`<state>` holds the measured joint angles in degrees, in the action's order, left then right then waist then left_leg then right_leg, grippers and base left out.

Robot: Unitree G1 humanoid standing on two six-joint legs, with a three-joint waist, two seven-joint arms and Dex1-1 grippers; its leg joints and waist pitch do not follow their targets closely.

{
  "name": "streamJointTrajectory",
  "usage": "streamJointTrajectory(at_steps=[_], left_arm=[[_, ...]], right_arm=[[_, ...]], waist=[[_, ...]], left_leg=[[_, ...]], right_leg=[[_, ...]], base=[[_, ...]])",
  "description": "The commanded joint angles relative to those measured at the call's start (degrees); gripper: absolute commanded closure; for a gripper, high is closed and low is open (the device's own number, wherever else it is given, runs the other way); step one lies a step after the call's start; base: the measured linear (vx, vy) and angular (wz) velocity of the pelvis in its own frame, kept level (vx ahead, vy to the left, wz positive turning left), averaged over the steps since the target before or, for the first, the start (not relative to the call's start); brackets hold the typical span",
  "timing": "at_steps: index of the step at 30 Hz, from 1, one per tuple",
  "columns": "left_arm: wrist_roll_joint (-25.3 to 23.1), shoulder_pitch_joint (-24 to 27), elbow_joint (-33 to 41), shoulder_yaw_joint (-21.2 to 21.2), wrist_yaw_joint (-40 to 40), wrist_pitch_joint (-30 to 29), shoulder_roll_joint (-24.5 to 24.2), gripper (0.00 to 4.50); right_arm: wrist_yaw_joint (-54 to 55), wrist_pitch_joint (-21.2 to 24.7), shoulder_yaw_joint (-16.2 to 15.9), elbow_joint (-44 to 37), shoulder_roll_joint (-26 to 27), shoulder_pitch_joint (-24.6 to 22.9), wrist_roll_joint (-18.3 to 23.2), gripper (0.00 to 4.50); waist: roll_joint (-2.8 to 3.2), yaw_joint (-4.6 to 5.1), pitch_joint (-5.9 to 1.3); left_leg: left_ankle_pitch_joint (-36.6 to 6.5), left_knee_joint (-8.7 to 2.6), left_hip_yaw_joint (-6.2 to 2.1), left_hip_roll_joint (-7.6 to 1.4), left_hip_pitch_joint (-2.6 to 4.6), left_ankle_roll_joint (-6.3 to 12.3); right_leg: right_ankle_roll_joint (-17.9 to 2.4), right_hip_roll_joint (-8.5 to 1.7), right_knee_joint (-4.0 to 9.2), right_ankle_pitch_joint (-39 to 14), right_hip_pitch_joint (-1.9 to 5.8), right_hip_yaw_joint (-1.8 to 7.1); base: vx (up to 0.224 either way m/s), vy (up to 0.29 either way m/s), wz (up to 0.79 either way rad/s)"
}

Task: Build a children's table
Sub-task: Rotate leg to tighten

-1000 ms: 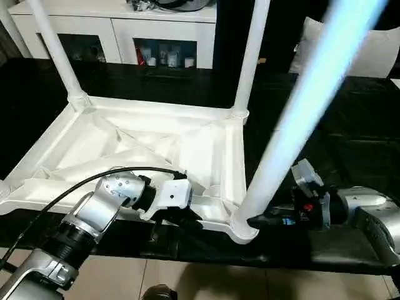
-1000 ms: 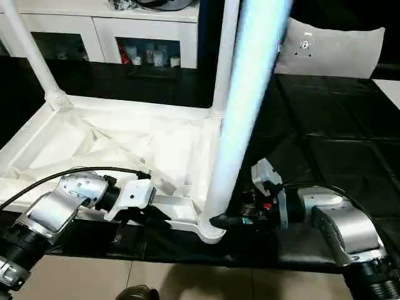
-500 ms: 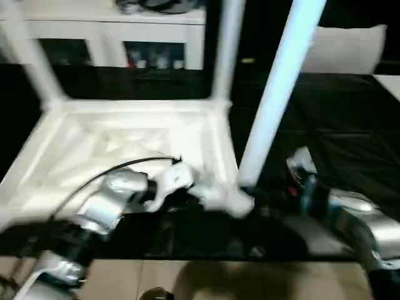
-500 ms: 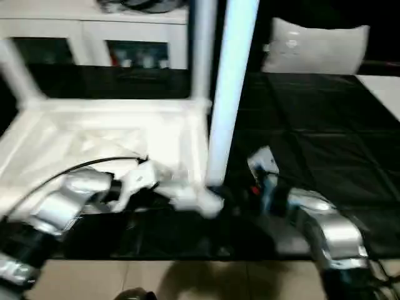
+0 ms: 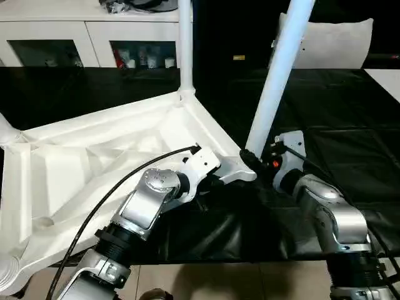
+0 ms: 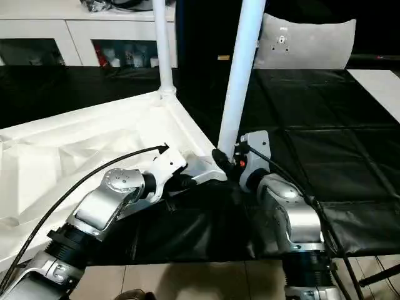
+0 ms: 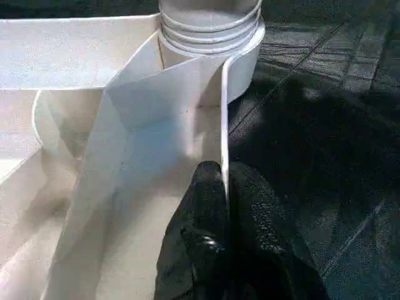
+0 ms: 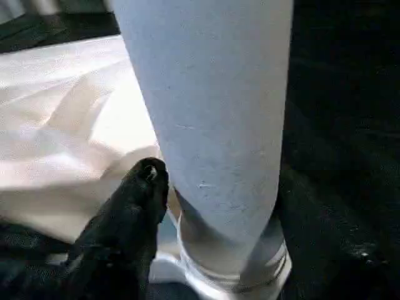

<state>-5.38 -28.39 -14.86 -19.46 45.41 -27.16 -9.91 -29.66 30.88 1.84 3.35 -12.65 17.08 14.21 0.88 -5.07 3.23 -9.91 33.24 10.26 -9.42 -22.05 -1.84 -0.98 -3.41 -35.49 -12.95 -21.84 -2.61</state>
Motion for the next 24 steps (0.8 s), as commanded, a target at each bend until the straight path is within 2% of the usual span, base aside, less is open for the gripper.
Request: streamJointTrajectory(at_steps=[1, 6, 8, 10, 13, 14, 17, 18, 20, 22, 23, 24], left_arm=[[0.92, -0.09, 0.17, -1.46, 2.32, 2.91, -0.42, 4.5], [1.76, 0.91, -0.13, -2.58, 9.39, 9.49, -5.06, 4.5], [2.46, 1.4, -0.18, -3.32, 13.84, 12.2, -7.88, 4.5], [2.79, 1.61, -0.11, -3.72, 15.99, 13.75, -9.19, 4.5], [3.2, 1.82, -0.04, -4.8, 21.03, 17.07, -12.58, 4.5], [3.4, 1.8, -0.28, -4.88, 22.27, 18.65, -13.37, 4.5], [4.28, 1.78, -0.57, -5.1, 25.35, 21.07, -14.76, 4.5], [4.48, 1.77, -0.61, -5.39, 26.7, 22.06, -15.45, 4.5], [4.6, 1.72, -0.74, -5.97, 28.79, 23.7, -16.53, 4.5], [4.53, 1.51, -1.05, -6.43, 30.14, 24.84, -17.27, 4.5], [4.65, 1.22, -1.44, -6.97, 31.69, 25.87, -18.0, 4.5], [4.63, 1.02, -1.62, -7.31, 32.43, 26.33, -18.32, 4.5]], right_arm=[[-4.28, 0.69, -2.04, 0.24, -0.65, -1.13, 2.62, 1.28], [-13.25, -1.62, -1.16, -0.64, -7.35, -1.62, 4.91, 0.81], [-19.3, -2.68, -2.14, -2.08, -11.67, -2.61, 5.02, 0.63], [-21.21, -2.86, -2.31, -2.14, -13.16, -2.91, 4.83, 0.59], [-27.36, -4.1, -3.52, -2.73, -17.03, -3.9, 5.16, 0.59], [-29.27, -5.35, -4.13, -2.66, -18.19, -4.09, 5.12, 0.59], [-33.21, -7.15, -4.89, -1.89, -19.84, -4.06, 5.75, 0.59], [-34.94, -7.9, -5.19, -1.53, -20.46, -4.0, 6.03, 0.59], [-38.0, -8.17, -5.67, -1.25, -21.38, -3.91, 6.92, 0.59], [-40.84, -6.58, -6.45, -1.8, -22.32, -3.91, 8.01, 0.76], [-44.04, -4.54, -7.5, -2.82, -23.36, -3.94, 9.42, 0.93], [-45.29, -3.73, -8.05, -3.16, -23.76, -3.89, 9.97, 0.93]], waist=[[-0.59, -0.24, -2.81], [-0.36, -0.43, -3.25], [-0.65, -0.55, -3.33], [-0.48, -0.73, -3.2], [-0.53, -1.31, -3.15], [-0.34, -1.63, -3.18], [-0.38, -1.87, -3.14], [-0.59, -2.07, -3.27], [-0.64, -2.28, -3.33], [-0.54, -2.59, -3.36], [-0.8, -2.88, -3.52], [-0.58, -3.27, -3.57]], left_leg=[[-9.09, -3.88, -1.68, -3.78, 0.83, 2.49], [-6.03, -3.49, -1.59, -3.88, 0.86, 4.23], [-5.44, -3.3, -1.56, -3.86, 0.8, 5.39], [-6.18, -3.33, -1.43, -3.98, 0.94, 5.62], [-7.62, -3.45, -1.47, -4.17, 1.19, 5.0], [-7.98, -3.51, -1.46, -4.32, 1.27, 4.68], [-8.65, -3.53, -1.45, -4.36, 1.25, 4.3], [-8.59, -3.42, -1.43, -4.35, 1.23, 4.42], [-8.18, -3.4, -1.39, -4.42, 1.2, 4.68], [-7.71, -3.31, -1.38, -4.43, 1.25, 4.96], [-7.54, -3.19, -1.29, -4.46, 1.33, 5.2], [-7.03, -3.13, -1.32, -4.5, 1.28, 5.54]], right_leg=[[-9.47, -5.4, 4.9, -6.47, 2.09, 2.83], [-10.97, -5.33, 4.29, -0.05, 2.44, 2.65], [-11.58, -5.26, 4.01, 2.29, 2.62, 2.53], [-11.84, -5.43, 4.19, 0.88, 2.42, 2.53], [-11.89, -5.44, 4.39, -2.5, 2.35, 2.48], [-11.92, -5.49, 4.35, -3.1, 2.23, 2.48], [-12.19, -5.56, 4.33, -3.4, 2.18, 2.46], [-12.24, -5.72, 4.26, -3.71, 2.34, 2.45], [-12.29, -5.63, 4.18, -3.49, 2.3, 2.43], [-12.54, -5.52, 4.06, -2.99, 2.2, 2.38], [-12.74, -5.54, 4.0, -2.75, 2.27, 2.37], [-12.84, -5.54, 3.8, -2.31, 2.25, 2.36]], base=[[0.0, 0.0, 0.0], [0.0, 0.0, 0.0], [0.0, 0.0, 0.0], [0.0, 0.0, 0.0], [0.0, 0.0, 0.0], [0.0, 0.0, 0.0], [0.0, 0.0, 0.0], [0.0, 0.0, 0.0], [0.0, 0.0, 0.0], [0.0, 0.0, 0.0], [0.0, 0.0, 0.0], [0.0, 0.0, 0.0]])
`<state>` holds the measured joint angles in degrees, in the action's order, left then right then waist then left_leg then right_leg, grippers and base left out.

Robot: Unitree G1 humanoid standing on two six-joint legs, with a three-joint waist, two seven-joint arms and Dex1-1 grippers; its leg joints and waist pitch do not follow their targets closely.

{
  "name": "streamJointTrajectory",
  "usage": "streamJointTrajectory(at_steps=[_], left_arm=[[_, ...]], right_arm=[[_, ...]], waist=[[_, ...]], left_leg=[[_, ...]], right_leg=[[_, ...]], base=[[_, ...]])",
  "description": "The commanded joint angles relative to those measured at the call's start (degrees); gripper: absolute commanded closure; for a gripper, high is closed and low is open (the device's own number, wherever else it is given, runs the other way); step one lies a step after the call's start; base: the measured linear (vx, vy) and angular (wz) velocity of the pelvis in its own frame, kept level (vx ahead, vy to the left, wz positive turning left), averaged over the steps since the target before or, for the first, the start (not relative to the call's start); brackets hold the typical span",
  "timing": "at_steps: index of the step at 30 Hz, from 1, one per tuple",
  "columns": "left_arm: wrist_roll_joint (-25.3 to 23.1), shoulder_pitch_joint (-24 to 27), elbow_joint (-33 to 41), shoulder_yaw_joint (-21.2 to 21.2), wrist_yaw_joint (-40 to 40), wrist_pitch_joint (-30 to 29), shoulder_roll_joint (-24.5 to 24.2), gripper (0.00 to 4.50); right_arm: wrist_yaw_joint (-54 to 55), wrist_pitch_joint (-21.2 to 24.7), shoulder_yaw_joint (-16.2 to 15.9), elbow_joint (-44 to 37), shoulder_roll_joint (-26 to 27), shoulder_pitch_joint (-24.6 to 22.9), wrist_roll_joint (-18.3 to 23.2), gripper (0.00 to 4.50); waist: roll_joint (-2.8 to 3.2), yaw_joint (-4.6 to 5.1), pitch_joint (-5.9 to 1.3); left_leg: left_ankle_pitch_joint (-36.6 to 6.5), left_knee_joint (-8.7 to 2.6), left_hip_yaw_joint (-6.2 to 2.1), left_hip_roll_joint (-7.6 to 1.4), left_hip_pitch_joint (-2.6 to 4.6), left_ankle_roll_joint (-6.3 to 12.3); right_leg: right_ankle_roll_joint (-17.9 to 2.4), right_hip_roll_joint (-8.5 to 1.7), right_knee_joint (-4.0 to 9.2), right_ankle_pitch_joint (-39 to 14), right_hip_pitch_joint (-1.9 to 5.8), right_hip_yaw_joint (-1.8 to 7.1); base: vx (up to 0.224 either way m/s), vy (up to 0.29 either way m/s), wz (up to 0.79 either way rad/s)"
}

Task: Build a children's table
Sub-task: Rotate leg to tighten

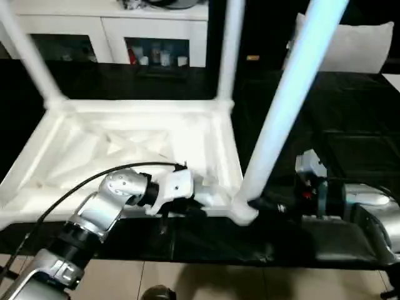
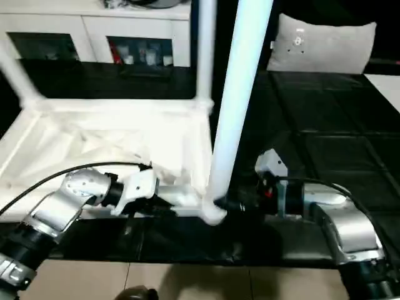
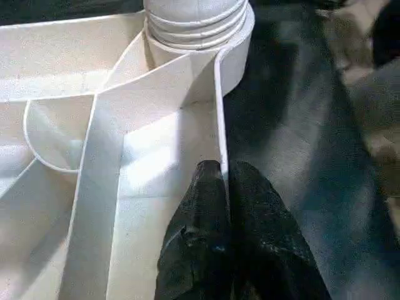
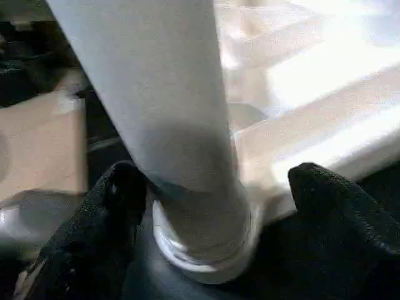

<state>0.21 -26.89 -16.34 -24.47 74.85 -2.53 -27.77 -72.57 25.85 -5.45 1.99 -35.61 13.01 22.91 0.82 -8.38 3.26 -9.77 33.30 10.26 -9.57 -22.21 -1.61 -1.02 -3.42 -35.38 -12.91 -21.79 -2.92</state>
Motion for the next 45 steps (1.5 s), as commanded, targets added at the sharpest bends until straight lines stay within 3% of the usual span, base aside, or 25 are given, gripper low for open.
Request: streamJointTrajectory(at_steps=[1, 9, 16, 20, 22, 24, 26, 28, 29, 30, 32, 33, 36, 37, 41, 45], left_arm=[[-0.97, -0.6, -0.24, -2.47, 3.36, 1.91, -0.61, 4.5], [-1.53, -1.21, -1.51, -3.51, 4.7, 4.31, -0.45, 4.5], [-0.55, -0.78, -1.45, -3.08, 4.53, 3.72, 0.01, 4.5], [0.26, -0.39, 0.49, -1.64, 0.62, -2.65, 1.52, 4.5], [1.12, -0.42, 1.36, -0.31, -2.6, -7.08, 3.46, 4.5], [1.46, -0.63, 2.34, 0.83, -6.45, -12.52, 5.81, 4.5], [1.36, -0.76, 2.4, 1.08, -7.6, -13.76, 6.58, 4.5], [0.61, -1.36, 1.82, 1.66, -11.1, -15.83, 8.77, 4.5], [-0.68, -2.38, 0.51, 2.4, -16.4, -18.64, 11.86, 4.5], [-0.73, -2.42, 0.45, 2.43, -16.6, -18.73, 11.97, 4.5], [-1.45, -3.85, -1.54, 3.6, -22.88, -21.73, 16.5, 4.5], [-1.5, -3.97, -1.66, 3.72, -23.44, -22.02, 16.95, 4.5], [-2.34, -4.8, -2.71, 4.58, -27.95, -23.15, 20.03, 4.5], [-2.57, -5.02, -3.31, 4.92, -30.05, -22.72, 21.41, 4.5], [-4.21, -4.89, -3.24, 4.0, -30.18, -20.81, 20.95, 4.5], [-5.03, -4.49, -3.28, 3.45, -28.94, -18.85, 18.92, 4.5]], right_arm=[[-2.9, 1.62, -1.04, -1.92, -0.97, 0.23, 1.5, 0.93], [-5.37, -0.81, -3.17, 0.06, -0.57, 0.85, 0.77, 1.78], [-5.74, 0.75, -3.51, -1.05, -0.75, 0.09, 1.92, 2.32], [-1.3, 3.06, -1.48, -2.91, 1.42, -0.88, 4.09, 2.46], [6.51, 4.01, -0.15, -3.28, 4.86, -0.56, 2.63, 2.48], [16.84, 5.7, 1.38, -2.6, 9.88, 0.65, 0.38, 2.49], [19.3, 6.6, 1.62, -2.44, 11.12, 1.01, -0.13, 2.5], [25.93, 8.41, 2.19, -1.43, 14.13, 1.95, -2.44, 2.53], [35.99, 10.61, 3.45, 0.84, 18.31, 3.47, -6.31, 2.53], [36.37, 10.69, 3.51, 0.95, 18.45, 3.53, -6.46, 2.53], [46.54, 11.35, 5.87, 4.69, 23.17, 5.45, -8.96, 2.53], [47.31, 11.33, 6.2, 4.98, 23.64, 5.61, -8.9, 2.53], [50.93, 9.78, 6.6, 6.07, 25.6, 6.39, -10.11, 2.53], [49.12, 5.84, 4.92, 6.18, 25.37, 6.34, -10.7, 2.0], [44.46, 3.8, 4.57, 4.09, 25.2, 4.88, -9.56, 1.65], [41.9, 1.99, 5.03, 3.87, 23.24, 4.18, -9.13, 1.41]], waist=[[-0.48, -0.01, -3.61], [-0.6, -0.33, -3.46], [-0.65, -0.63, -3.6], [-0.53, -0.73, -3.5], [-0.46, -0.51, -3.19], [-0.52, 0.34, -2.8], [-0.7, 1.24, -2.77], [-0.35, 2.07, -2.73], [-0.29, 2.67, -2.77], [-0.25, 3.09, -2.72], [-0.58, 3.65, -2.78], [-0.51, 3.7, -2.76], [-0.51, 3.64, -2.85], [-0.39, 3.52, -3.0], [-0.69, 3.01, -3.17], [-0.5, 2.87, -3.0]], left_leg=[[-7.04, -3.19, -1.33, -4.43, 1.38, 5.28], [-10.85, -3.34, -1.38, -4.4, 1.54, 2.45], [-10.07, -3.25, -1.42, -4.34, 1.48, 2.34], [-9.42, -3.19, -1.4, -4.31, 1.46, 2.6], [-10.91, -3.35, -1.39, -4.23, 1.42, 2.09], [-13.69, -3.76, -1.65, -3.92, 1.69, 0.05], [-14.52, -4.07, -2.04, -3.75, 1.21, -1.12], [-15.41, -4.27, -2.13, -3.91, 1.31, -1.29], [-14.91, -4.28, -2.01, -3.98, 1.47, -1.62], [-14.82, -4.24, -1.96, -3.83, 1.34, -2.08], [-14.37, -4.05, -1.98, -3.45, 1.27, -2.33], [-14.0, -3.84, -1.79, -3.43, 1.53, -1.87], [-12.49, -3.82, -1.72, -3.46, 1.28, -1.09], [-11.84, -3.76, -1.68, -3.49, 1.3, -0.75], [-8.42, -3.59, -1.56, -3.51, 0.95, 1.66], [-9.32, -3.65, -1.55, -3.58, 1.08, 2.16]], right_leg=[[-12.76, -5.51, 3.6, -2.1, 2.11, 2.67], [-12.12, -5.86, 4.15, -8.91, 1.8, 2.84], [-11.65, -5.74, 3.96, -8.31, 1.85, 2.86], [-12.31, -5.66, 3.81, -6.78, 1.76, 2.86], [-11.84, -5.82, 4.13, -9.88, 1.61, 2.96], [-10.89, -5.8, 4.8, -16.7, 1.28, 2.88], [-9.15, -5.95, 5.0, -20.74, 1.81, 2.75], [-8.45, -5.64, 5.1, -19.56, 1.59, 2.77], [-9.4, -5.46, 4.88, -16.81, 1.34, 2.91], [-9.97, -5.32, 4.7, -15.92, 1.18, 2.9], [-9.54, -5.61, 4.98, -16.63, 1.44, 2.93], [-9.81, -5.59, 5.23, -15.89, 1.33, 3.04], [-9.57, -5.45, 5.11, -13.54, 1.56, 3.06], [-9.55, -5.35, 4.98, -11.66, 1.65, 3.05], [-10.16, -5.33, 4.45, -4.73, 2.15, 2.96], [-10.17, -5.42, 4.74, -6.27, 2.09, 2.9]], base=[[0.0, 0.0, 0.0], [0.0, 0.0, 0.0], [0.0, 0.0, 0.0], [0.0, 0.0, 0.0], [0.0, 0.0, 0.0], [0.0, 0.0, 0.0], [0.0, 0.0, 0.0], [0.0, 0.0, 0.0], [0.0, 0.0, 0.0], [0.0, 0.0, 0.0], [0.0, 0.0, 0.0], [0.0, 0.0, 0.0], [0.0, 0.0, 0.0], [0.0, 0.0, 0.0], [0.0, 0.0, 0.0], [0.0, 0.0, 0.0]])
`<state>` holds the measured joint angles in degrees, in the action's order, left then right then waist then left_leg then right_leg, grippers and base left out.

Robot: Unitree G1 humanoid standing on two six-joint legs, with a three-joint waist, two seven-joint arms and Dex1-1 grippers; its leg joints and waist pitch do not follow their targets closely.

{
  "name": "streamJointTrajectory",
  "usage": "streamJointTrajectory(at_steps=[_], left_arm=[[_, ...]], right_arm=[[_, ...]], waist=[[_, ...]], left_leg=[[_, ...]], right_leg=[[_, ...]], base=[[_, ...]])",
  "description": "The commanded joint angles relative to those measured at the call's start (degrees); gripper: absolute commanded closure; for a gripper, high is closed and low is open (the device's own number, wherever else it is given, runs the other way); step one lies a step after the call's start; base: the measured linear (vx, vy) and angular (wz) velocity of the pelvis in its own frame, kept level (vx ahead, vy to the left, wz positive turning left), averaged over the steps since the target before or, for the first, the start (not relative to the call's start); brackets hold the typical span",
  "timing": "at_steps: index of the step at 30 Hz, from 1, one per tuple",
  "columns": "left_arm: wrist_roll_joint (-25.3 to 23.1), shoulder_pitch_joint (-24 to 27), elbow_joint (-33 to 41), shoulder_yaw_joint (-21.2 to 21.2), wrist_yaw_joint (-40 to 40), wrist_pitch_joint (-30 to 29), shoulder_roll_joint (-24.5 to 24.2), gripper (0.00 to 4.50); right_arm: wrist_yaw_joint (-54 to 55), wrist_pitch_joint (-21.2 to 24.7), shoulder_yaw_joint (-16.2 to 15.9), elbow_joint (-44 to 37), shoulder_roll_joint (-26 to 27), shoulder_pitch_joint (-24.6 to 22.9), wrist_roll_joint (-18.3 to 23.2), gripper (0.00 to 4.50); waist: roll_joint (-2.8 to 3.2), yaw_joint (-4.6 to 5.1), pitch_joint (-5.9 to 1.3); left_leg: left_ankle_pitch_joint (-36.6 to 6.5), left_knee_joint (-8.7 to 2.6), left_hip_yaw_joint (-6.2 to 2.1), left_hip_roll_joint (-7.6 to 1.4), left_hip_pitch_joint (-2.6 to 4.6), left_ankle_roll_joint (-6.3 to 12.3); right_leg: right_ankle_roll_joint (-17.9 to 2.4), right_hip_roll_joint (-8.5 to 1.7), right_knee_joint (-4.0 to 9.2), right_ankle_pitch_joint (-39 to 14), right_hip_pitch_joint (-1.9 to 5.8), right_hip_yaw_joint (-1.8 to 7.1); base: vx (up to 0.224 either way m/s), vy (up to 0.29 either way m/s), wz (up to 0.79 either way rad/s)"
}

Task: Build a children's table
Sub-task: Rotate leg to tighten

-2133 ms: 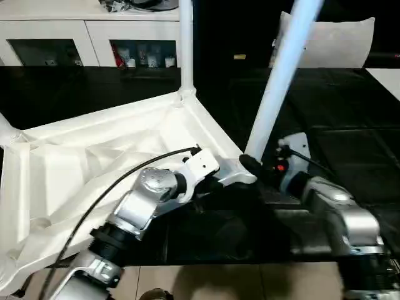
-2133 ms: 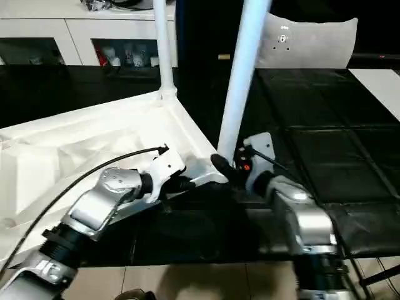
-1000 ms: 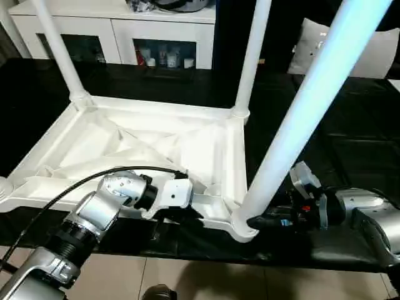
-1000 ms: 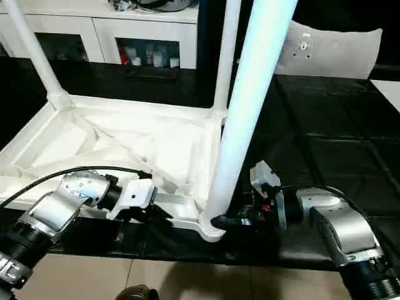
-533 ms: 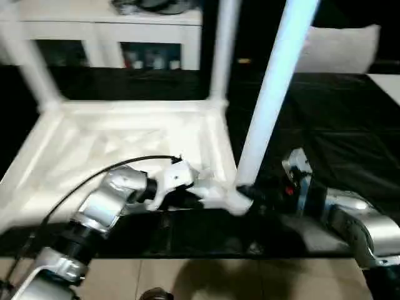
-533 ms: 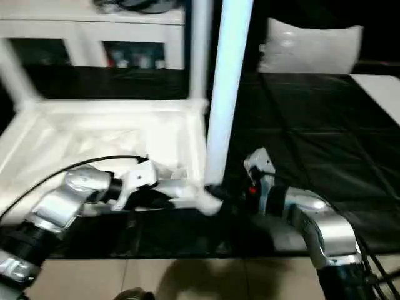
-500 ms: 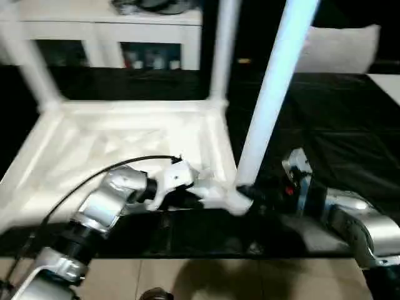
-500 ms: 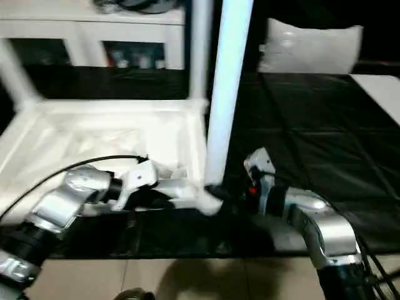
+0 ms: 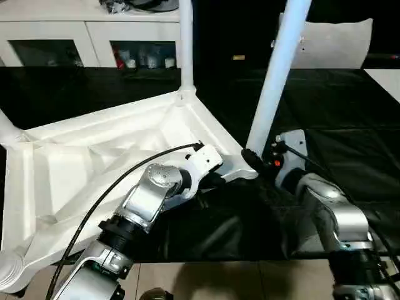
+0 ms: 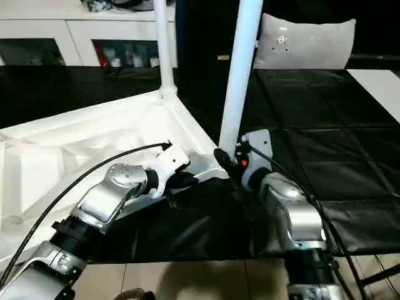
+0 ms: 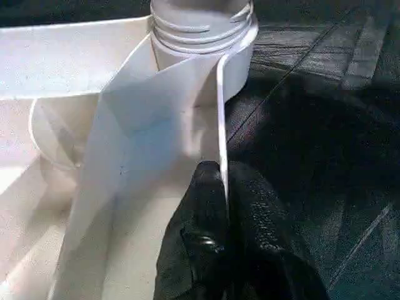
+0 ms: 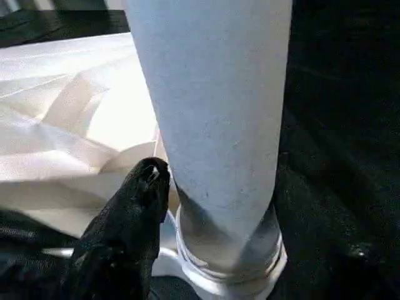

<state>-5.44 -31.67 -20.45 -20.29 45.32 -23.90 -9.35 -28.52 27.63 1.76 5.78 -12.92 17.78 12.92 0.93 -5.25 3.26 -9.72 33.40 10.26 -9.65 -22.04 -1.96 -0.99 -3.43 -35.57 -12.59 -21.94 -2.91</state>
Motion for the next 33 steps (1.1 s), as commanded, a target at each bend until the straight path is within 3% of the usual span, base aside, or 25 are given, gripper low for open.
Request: streamJointTrajectory(at_steps=[1, 3, 8, 13, 14, 16, 17, 24, 33], left_arm=[[0.25, 0.9, 0.92, -1.18, 2.7, 4.68, -1.71, 4.5], [0.11, 1.37, 0.87, -1.86, 4.67, 6.93, -3.61, 4.5], [0.68, 2.44, 0.59, -2.66, 10.66, 11.93, -7.76, 4.5], [2.37, 2.58, 0.82, -2.53, 15.2, 15.35, -10.18, 4.5], [2.73, 2.66, 0.8, -3.13, 17.84, 18.06, -11.58, 4.5], [2.92, 2.75, 0.83, -3.47, 19.13, 18.98, -12.36, 4.5], [3.03, 2.78, 0.79, -3.66, 19.93, 19.51, -12.81, 4.5], [4.45, 3.75, 3.09, -6.29, 30.36, 24.8, -17.4, 4.5], [4.37, 3.16, 2.76, -7.83, 33.17, 27.33, -18.17, 4.5]], right_arm=[[-4.81, -1.31, -1.27, -0.05, -1.56, -0.85, 1.82, 1.38], [-6.89, -3.57, -0.96, 0.57, -3.66, -0.71, 1.73, 1.02], [-15.35, -6.36, -0.71, 0.94, -8.97, -0.77, 2.82, 0.59], [-25.16, -7.92, -1.86, -0.17, -13.47, -1.95, 4.47, 0.59], [-28.37, -9.38, -2.88, -0.27, -15.01, -2.3, 4.67, 0.59], [-30.38, -9.46, -3.32, -0.22, -15.83, -2.42, 5.19, 0.59], [-31.68, -9.43, -3.57, -0.08, -16.33, -2.43, 5.58, 0.74], [-45.36, -6.17, -7.03, -0.4, -20.99, -2.19, 9.4, 1.31], [-49.96, -4.9, -9.64, -1.4, -22.32, -2.68, 10.63, 2.09]], waist=[[-0.86, -0.29, -2.95], [-0.59, -0.28, -2.97], [-0.63, -0.45, -3.2], [-0.68, -1.15, -3.42], [-0.93, -1.36, -3.47], [-0.78, -1.58, -3.43], [-0.97, -1.64, -3.36], [-0.79, -3.07, -3.45], [-0.83, -3.8, -3.44]], left_leg=[[-10.12, -3.81, -1.55, -3.5, 0.89, 2.45], [-10.37, -3.91, -1.58, -3.68, 0.91, 2.37], [-8.94, -3.7, -1.5, -3.69, 0.92, 3.31], [-6.98, -3.49, -1.4, -3.94, 0.98, 4.91], [-6.88, -3.4, -1.37, -3.97, 1.01, 5.17], [-7.24, -3.41, -1.31, -3.99, 1.1, 5.4], [-7.54, -3.47, -1.26, -4.06, 1.09, 5.4], [-8.45, -3.42, -1.16, -4.43, 1.35, 4.84], [-10.24, -3.48, -1.27, -4.49, 1.35, 3.22]], right_leg=[[-9.75, -5.47, 5.14, -8.57, 2.29, 2.89], [-9.49, -5.48, 5.13, -9.33, 2.23, 2.87], [-10.5, -5.44, 4.78, -5.74, 2.41, 2.8], [-12.03, -5.5, 4.24, -2.17, 2.43, 2.6], [-12.29, -5.57, 4.18, -1.82, 2.39, 2.55], [-12.43, -5.59, 4.25, -2.21, 2.33, 2.53], [-12.53, -5.52, 4.24, -2.75, 2.3, 2.49], [-12.47, -5.69, 4.21, -5.43, 2.06, 2.43], [-12.07, -5.93, 4.3, -8.46, 1.97, 2.49]], base=[[0.0, 0.0, 0.0], [0.0, 0.0, 0.0], [0.0, 0.0, 0.0], [0.0, 0.0, 0.0], [0.0, 0.0, 0.0], [0.0, 0.0, 0.0], [0.0, 0.0, 0.0], [0.0, 0.0, 0.0], [0.0, 0.0, 0.0]])
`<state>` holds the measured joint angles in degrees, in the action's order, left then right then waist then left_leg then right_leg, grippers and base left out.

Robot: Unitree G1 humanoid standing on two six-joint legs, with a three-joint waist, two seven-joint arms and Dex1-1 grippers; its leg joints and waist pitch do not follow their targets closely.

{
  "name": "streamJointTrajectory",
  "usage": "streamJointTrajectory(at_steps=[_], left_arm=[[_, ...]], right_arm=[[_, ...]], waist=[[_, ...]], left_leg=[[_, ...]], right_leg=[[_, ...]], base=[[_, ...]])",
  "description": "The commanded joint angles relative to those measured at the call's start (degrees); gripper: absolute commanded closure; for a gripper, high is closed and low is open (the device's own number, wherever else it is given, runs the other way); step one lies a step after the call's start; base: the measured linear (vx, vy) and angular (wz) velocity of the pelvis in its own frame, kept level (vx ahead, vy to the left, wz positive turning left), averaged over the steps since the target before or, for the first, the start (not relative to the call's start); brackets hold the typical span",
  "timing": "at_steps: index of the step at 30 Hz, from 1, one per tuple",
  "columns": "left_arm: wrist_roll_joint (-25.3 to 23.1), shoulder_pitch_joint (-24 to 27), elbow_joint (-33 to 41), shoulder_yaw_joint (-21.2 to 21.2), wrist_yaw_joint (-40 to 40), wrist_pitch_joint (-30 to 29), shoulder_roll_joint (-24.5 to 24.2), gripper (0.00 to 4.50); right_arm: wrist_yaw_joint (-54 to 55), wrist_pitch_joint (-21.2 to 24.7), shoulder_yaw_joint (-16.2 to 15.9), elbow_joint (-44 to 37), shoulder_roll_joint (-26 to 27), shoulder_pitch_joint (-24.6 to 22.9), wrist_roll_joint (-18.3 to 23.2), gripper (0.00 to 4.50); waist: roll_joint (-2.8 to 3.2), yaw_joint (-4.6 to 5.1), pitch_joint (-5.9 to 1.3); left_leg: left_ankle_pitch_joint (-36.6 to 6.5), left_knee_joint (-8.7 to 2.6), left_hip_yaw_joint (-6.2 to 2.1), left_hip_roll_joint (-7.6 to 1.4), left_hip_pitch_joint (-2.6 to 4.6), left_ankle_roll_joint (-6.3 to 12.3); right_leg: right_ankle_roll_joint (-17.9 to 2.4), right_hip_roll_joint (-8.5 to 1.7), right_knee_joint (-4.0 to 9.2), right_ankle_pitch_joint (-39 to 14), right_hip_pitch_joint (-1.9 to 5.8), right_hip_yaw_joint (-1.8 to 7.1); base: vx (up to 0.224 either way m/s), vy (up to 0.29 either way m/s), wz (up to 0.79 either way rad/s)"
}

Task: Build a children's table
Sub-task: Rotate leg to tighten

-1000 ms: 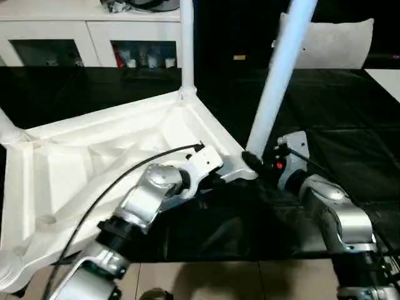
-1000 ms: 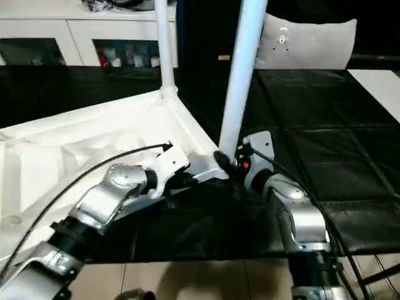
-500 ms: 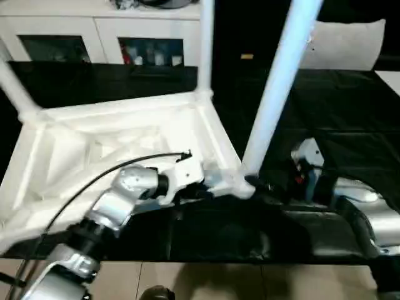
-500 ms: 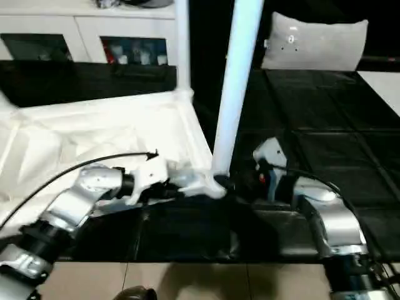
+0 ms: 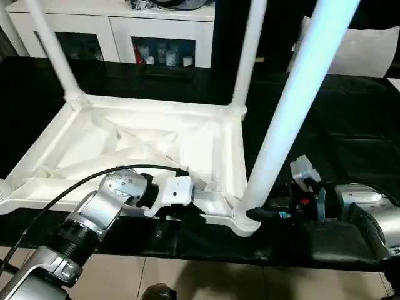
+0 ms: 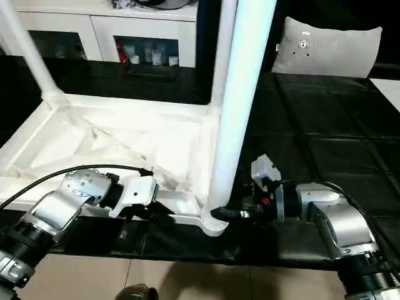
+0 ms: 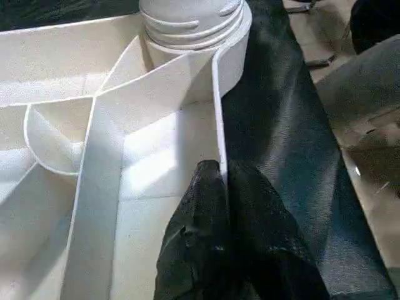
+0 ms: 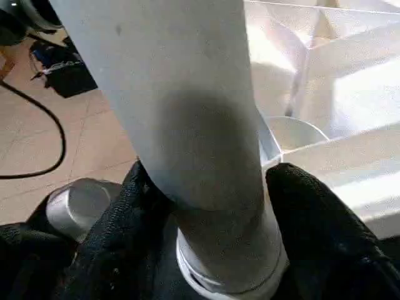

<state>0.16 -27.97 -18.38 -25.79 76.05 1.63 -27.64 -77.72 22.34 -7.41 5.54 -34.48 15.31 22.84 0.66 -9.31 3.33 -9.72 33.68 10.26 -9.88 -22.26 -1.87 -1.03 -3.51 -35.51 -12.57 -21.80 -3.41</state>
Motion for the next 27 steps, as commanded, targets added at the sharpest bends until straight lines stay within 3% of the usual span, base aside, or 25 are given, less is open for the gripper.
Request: streamJointTrajectory(at_steps=[1, 8, 13, 15, 17, 18, 22, 26, 27], left_arm=[[-1.33, -0.71, 0.31, -2.33, 2.4, 2.11, 0.28, 4.5], [-0.6, -0.54, 0.15, -1.67, 1.2, 0.76, 1.13, 4.5], [0.21, -0.19, 1.65, 1.35, -6.36, -8.62, 4.23, 4.5], [0.17, -0.36, 2.26, 2.83, -10.9, -13.27, 6.49, 4.5], [-0.34, -0.59, 2.42, 3.7, -14.84, -16.05, 8.7, 4.5], [-0.75, -0.73, 2.42, 3.94, -16.57, -17.19, 9.72, 4.5], [-1.1, -1.71, 2.05, 5.78, -24.79, -24.56, 15.76, 4.5], [-3.01, -2.95, 0.79, 6.77, -31.47, -28.16, 19.54, 4.5], [-3.83, -3.36, 0.13, 6.6, -32.75, -27.9, 20.05, 4.5]], right_arm=[[-1.06, 0.54, -0.7, -1.41, -0.78, -0.39, 0.76, 2.15], [-1.38, 1.87, -0.51, -1.8, -0.44, -1.16, 2.37, 2.45], [7.91, 5.35, 2.3, -4.47, 4.28, -2.15, 3.48, 2.48], [17.28, 6.05, 3.65, -3.91, 8.47, -1.42, 1.02, 2.48], [24.28, 6.28, 4.26, -3.2, 12.03, -0.74, -1.11, 2.49], [27.48, 6.93, 4.39, -2.81, 13.48, -0.41, -2.25, 2.49], [41.82, 10.53, 4.79, -1.03, 20.14, 1.33, -7.34, 2.52], [50.56, 11.48, 6.15, 0.63, 24.76, 2.53, -9.38, 2.53], [51.18, 9.91, 5.58, 1.38, 24.86, 2.84, -10.58, 2.53]], waist=[[-0.56, 0.23, -3.5], [-0.68, 0.02, -3.49], [-0.66, 0.16, -3.16], [-0.74, 0.82, -2.79], [-0.65, 1.68, -2.67], [-0.8, 2.3, -2.66], [-0.7, 3.91, -2.81], [-0.68, 4.15, -2.93], [-0.59, 4.17, -3.01]], left_leg=[[-10.19, -3.75, -1.27, -4.25, 1.56, 3.09], [-9.72, -3.69, -1.28, -4.18, 1.52, 2.99], [-10.6, -3.91, -1.38, -4.14, 1.53, 2.55], [-13.49, -4.17, -1.52, -3.87, 1.62, 0.9], [-14.92, -4.42, -1.77, -3.83, 1.63, -0.61], [-14.79, -4.63, -1.93, -3.68, 1.35, -1.15], [-14.25, -4.5, -1.79, -3.47, 1.37, -1.15], [-11.68, -4.3, -1.63, -3.29, 1.25, -0.17], [-11.33, -4.29, -1.59, -3.31, 1.27, -0.17]], right_leg=[[-11.97, -5.83, 4.23, -8.52, 1.8, 2.98], [-11.85, -5.74, 4.14, -8.33, 1.75, 2.97], [-11.85, -5.75, 4.3, -10.09, 1.45, 2.99], [-10.58, -6.02, 5.05, -16.83, 1.46, 3.1], [-9.78, -6.01, 5.22, -19.93, 1.24, 3.07], [-8.86, -5.83, 5.27, -20.53, 1.52, 2.99], [-9.26, -5.55, 5.14, -17.23, 1.46, 3.08], [-9.11, -5.46, 5.28, -14.71, 1.57, 3.15], [-9.11, -5.4, 5.21, -13.92, 1.61, 3.17]], base=[[0.0, 0.0, 0.0], [0.0, 0.0, 0.0], [0.0, 0.0, 0.0], [0.0, 0.0, 0.0], [0.0, 0.0, 0.0], [0.0, 0.0, 0.0], [0.0, 0.0, 0.0], [0.0, 0.0, 0.0], [0.0, 0.0, 0.0]])
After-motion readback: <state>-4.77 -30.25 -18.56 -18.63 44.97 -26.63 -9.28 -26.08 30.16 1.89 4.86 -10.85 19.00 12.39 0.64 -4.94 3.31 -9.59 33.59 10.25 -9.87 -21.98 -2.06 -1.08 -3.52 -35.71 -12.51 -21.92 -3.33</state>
